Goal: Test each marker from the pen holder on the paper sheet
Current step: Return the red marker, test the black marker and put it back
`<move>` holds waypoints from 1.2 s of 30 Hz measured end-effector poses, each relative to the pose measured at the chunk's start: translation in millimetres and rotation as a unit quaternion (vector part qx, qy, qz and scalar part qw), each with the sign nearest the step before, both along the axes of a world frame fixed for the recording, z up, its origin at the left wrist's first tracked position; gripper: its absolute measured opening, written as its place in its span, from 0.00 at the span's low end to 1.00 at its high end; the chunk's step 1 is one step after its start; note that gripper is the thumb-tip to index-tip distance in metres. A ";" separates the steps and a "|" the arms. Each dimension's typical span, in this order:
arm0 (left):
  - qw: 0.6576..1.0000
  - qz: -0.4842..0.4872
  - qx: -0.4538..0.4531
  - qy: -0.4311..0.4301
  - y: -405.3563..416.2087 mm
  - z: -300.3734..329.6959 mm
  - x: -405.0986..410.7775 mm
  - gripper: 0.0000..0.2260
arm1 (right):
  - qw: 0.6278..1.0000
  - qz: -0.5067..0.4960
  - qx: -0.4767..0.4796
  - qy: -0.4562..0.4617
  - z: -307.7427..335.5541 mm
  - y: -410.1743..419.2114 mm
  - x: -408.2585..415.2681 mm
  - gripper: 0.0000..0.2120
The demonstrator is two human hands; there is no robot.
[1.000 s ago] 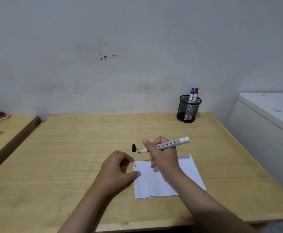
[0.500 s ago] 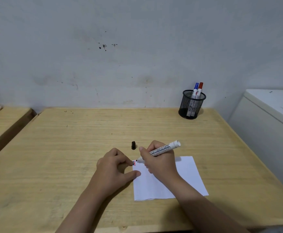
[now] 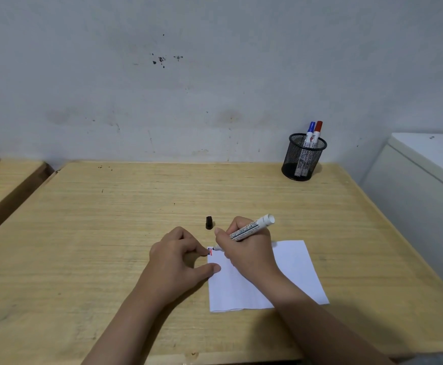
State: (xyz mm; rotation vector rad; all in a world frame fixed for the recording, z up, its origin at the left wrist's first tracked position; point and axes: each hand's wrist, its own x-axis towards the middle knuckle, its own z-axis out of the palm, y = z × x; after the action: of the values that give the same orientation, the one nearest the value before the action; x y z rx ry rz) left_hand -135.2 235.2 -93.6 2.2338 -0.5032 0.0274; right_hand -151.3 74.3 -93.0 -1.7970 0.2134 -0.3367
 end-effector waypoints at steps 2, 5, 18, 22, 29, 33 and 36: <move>1.000 0.000 -0.002 -0.001 0.1 -0.4 0.1 0.11 | 1.000 0.000 -0.002 0.000 0.3 -0.2 0.3 0.16; 1.000 0.001 -0.004 0.001 -0.2 0.2 -0.2 0.11 | 1.000 0.001 -0.015 0.005 2.4 -0.5 0.3 0.15; 0.999 0.002 -0.008 0.037 -0.5 6.4 1.8 0.15 | 0.993 -0.035 0.113 -0.007 10.2 -5.2 -3.2 0.17; 0.992 0.022 -0.068 0.103 -5.6 21.8 19.6 0.10 | 0.984 -0.044 0.171 -0.008 16.8 -5.9 -3.6 0.15; 1.000 -0.009 0.018 0.006 -25.6 19.5 47.7 0.11 | 0.950 -0.036 0.311 -0.010 21.2 -11.3 -4.7 0.10; 1.000 0.007 0.023 -0.003 -30.7 21.2 50.2 0.06 | 0.949 -0.030 0.314 -0.026 28.4 -15.0 -8.3 0.07; 0.978 0.032 -0.177 0.109 -29.0 32.3 44.4 0.05 | 0.962 -0.029 0.264 -0.065 40.3 -22.1 -15.3 0.02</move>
State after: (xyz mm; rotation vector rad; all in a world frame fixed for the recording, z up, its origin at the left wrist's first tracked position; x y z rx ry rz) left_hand -90.8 206.2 -61.2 1.8743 -0.2810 -0.0884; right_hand -166.6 52.2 -52.7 -1.2391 0.2372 -0.3967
